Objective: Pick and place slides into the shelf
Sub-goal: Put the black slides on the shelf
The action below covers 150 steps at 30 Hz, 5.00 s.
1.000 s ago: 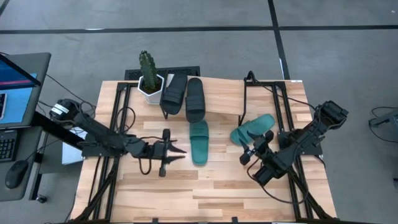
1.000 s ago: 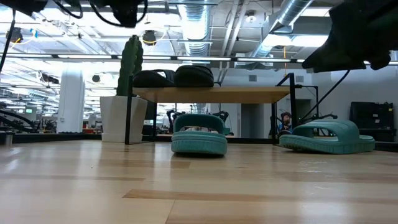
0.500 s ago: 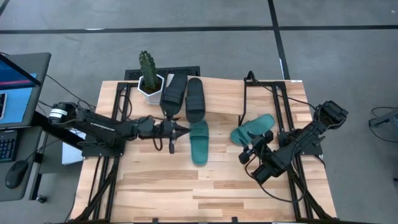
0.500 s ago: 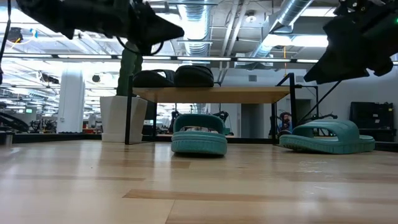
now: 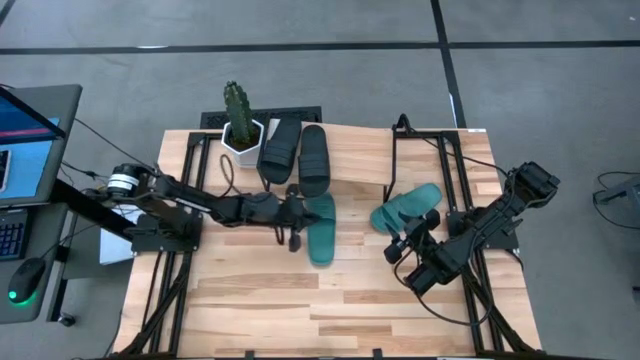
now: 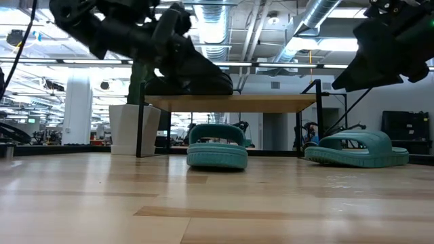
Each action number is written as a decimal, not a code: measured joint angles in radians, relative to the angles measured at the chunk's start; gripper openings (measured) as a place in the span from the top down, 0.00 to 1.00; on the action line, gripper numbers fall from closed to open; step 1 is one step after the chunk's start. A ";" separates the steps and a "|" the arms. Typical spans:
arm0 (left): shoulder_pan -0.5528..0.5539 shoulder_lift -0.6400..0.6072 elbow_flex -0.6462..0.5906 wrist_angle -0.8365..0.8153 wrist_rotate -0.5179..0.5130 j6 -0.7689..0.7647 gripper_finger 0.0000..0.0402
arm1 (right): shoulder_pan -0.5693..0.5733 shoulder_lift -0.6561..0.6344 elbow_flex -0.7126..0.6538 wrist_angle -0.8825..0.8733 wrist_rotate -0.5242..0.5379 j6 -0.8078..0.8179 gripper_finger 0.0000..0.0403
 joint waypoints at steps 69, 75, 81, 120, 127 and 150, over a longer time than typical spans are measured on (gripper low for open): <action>0.075 0.066 0.655 -1.225 -0.315 0.260 1.00 | -0.002 0.000 0.000 -0.019 -0.077 -0.074 0.48; 0.086 0.063 0.655 -1.236 -0.326 0.261 1.00 | -0.002 0.000 0.000 -0.019 -0.077 -0.075 0.48; 0.085 0.062 0.655 -1.246 -0.324 0.240 1.00 | -0.002 0.000 0.000 -0.019 -0.077 -0.074 0.48; 0.261 0.532 1.720 -1.861 -0.118 0.540 1.00 | -0.002 0.001 0.000 -0.026 -0.077 -0.075 0.48; 0.305 0.510 1.718 -1.845 -0.232 0.621 1.00 | -0.002 0.000 0.000 -0.029 -0.104 -0.075 0.48; 0.210 0.158 1.709 -1.708 -0.020 0.373 1.00 | -0.013 0.000 0.025 0.129 0.285 -0.156 0.48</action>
